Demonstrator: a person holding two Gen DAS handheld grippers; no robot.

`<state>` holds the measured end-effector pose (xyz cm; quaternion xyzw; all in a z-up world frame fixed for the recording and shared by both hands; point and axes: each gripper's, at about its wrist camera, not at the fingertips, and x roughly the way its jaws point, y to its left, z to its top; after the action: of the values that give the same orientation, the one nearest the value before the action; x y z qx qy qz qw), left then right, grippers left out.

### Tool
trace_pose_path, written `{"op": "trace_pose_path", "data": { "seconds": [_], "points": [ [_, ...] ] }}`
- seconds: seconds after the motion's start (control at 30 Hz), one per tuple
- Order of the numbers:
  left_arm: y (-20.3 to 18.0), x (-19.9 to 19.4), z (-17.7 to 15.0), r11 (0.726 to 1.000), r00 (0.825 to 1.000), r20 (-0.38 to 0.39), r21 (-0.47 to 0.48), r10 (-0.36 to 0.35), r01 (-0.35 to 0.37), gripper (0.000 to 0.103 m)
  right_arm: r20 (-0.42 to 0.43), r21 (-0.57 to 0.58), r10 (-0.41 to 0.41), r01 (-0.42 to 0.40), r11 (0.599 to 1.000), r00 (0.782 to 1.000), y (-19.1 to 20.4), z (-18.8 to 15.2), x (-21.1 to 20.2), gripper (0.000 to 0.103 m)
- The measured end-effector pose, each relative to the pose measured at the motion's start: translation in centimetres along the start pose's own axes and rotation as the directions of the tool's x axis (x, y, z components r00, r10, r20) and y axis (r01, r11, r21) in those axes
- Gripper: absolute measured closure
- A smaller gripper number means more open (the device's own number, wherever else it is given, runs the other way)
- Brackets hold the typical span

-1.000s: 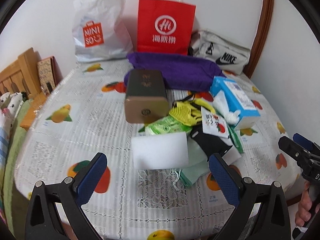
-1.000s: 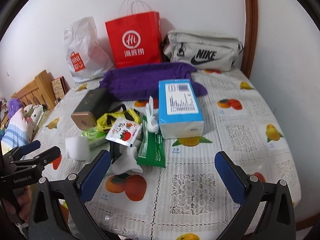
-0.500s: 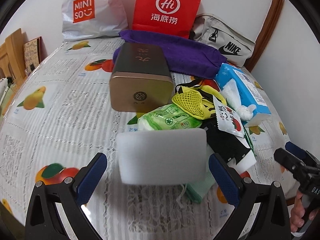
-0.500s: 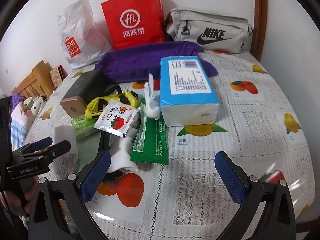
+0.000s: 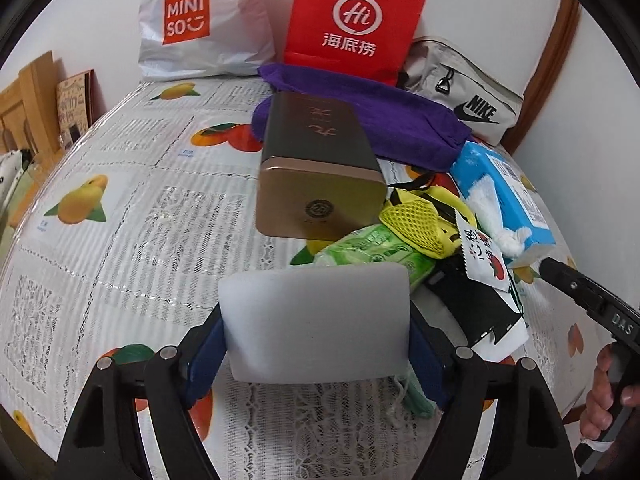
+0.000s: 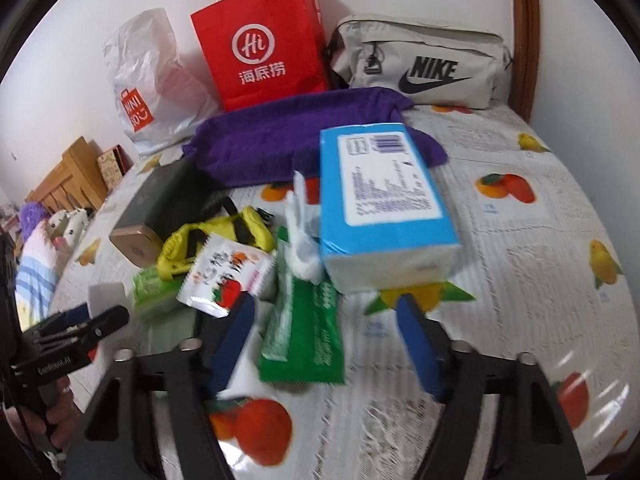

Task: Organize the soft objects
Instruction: 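Grasp the white sponge block with the left tool while the right tool reaches toward the white tissue, then close the right tool on the crumpled white tissue beside the blue tissue box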

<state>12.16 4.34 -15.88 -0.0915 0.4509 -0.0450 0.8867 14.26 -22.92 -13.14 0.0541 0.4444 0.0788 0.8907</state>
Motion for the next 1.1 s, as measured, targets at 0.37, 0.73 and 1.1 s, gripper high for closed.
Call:
{"op": "trace_pose_path", "data": {
  "seconds": [0.37,0.73,1.1],
  "points": [
    [1.1,0.7,0.2,0.999,0.999,-0.015,-0.023,-0.047,0.047,0.023,-0.040,0.106,0.090,-0.086,0.991,0.995,1.1,0.2,2.9,0.065],
    [1.4,1.1,0.4,0.996,0.996,-0.021,-0.026,-0.081,0.081,0.023,0.010,0.290,0.125,-0.123,0.949,0.992,-0.4,0.7,5.0,0.070],
    [1.4,0.6,0.2,0.998,0.998,-0.022,-0.029,-0.064,0.064,0.023,0.053,0.239,0.139,-0.148,0.960,0.989,0.4,0.5,4.1,0.092]
  ]
}}
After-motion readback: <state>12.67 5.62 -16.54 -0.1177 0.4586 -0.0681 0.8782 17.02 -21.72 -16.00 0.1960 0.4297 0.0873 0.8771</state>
